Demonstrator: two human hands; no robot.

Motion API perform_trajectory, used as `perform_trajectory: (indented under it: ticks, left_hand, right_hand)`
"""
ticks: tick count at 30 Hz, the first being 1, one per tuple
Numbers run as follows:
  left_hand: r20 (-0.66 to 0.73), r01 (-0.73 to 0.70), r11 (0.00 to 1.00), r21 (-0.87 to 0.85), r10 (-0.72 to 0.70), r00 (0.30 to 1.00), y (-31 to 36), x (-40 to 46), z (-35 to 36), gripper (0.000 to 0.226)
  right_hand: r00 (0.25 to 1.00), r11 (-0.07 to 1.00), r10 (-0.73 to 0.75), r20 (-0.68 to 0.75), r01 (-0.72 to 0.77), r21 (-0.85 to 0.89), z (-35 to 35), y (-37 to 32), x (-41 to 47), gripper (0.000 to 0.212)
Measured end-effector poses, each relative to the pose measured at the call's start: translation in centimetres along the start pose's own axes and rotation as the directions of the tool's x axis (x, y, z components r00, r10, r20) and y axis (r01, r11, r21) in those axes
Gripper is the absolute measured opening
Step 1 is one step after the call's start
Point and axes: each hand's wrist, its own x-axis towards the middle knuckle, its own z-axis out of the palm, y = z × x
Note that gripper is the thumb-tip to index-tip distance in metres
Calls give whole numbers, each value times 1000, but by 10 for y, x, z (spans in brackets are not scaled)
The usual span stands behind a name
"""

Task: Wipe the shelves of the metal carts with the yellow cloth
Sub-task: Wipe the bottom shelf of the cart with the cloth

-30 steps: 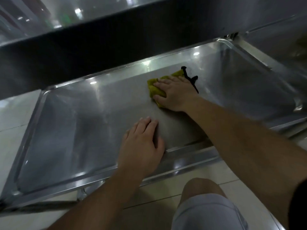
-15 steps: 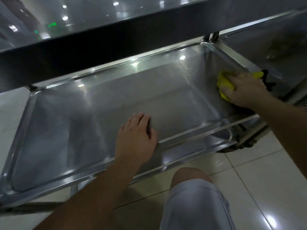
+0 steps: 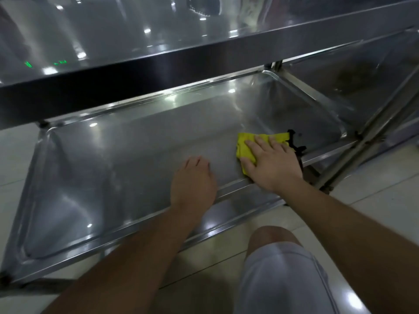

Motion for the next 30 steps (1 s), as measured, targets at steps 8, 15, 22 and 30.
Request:
perform_trajectory:
  ticks: [8, 15, 22, 30]
  left_hand:
    - [124, -44, 999, -33, 47, 991, -22, -40, -35, 34]
    - [-70, 61, 998, 29, -59, 996, -116, -124, -54, 37]
    - [-135, 229, 970, 79, -217, 967, -205, -143, -81, 35]
    - [-168, 232, 971, 50, -221, 961, -204, -149, -75, 39]
  right_hand:
    - [999, 1000, 5, 42, -5, 6, -1, -28, -9, 70]
    - [964, 964, -265, 32, 264, 22, 4, -154, -53, 81]
    - [890, 886, -455, -32, 456, 85, 19, -219, -67, 67]
    - [918, 910, -388, -77, 395, 123, 21, -223, -67, 63]
